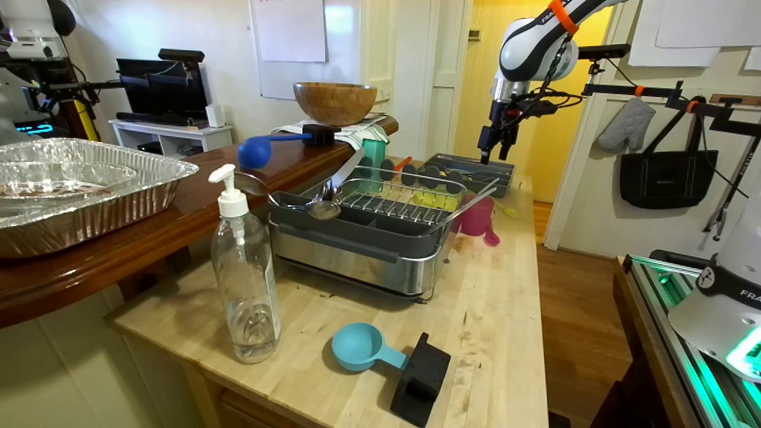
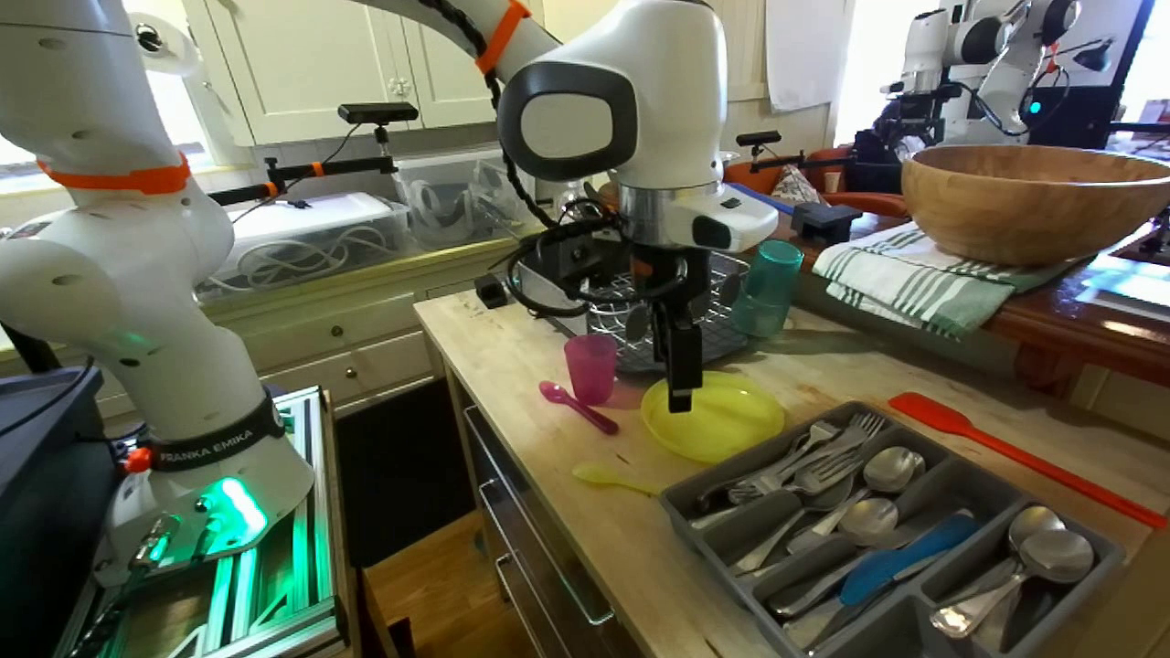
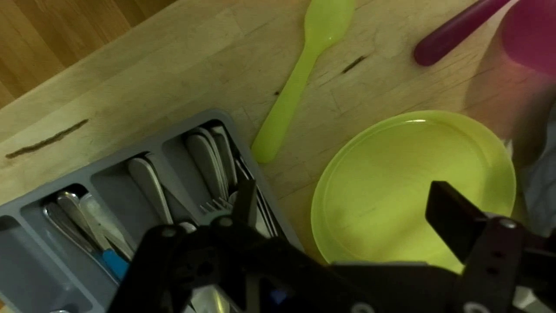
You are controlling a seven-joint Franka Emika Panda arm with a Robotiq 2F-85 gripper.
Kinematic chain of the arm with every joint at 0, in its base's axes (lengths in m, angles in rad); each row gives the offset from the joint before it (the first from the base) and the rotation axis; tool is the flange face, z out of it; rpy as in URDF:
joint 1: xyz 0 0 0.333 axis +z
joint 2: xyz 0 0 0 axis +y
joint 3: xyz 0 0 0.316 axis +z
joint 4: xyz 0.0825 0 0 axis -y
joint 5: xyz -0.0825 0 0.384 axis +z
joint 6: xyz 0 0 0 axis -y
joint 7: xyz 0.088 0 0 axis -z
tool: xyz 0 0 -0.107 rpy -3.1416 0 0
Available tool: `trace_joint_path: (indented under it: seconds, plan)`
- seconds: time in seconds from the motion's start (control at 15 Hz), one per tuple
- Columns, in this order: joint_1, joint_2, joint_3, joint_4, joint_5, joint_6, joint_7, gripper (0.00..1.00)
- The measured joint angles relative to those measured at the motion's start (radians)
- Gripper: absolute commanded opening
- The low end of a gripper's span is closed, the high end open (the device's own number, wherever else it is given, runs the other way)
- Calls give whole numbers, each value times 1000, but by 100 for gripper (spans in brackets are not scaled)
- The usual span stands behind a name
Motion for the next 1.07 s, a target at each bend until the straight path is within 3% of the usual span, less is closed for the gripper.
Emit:
trace_joint_path:
  seconds: [0.47, 1.07]
  plan:
    - [-11, -46, -3, 0, -5, -86, -185, 100]
    - [-11, -54, -3, 0, -7, -102, -214, 100]
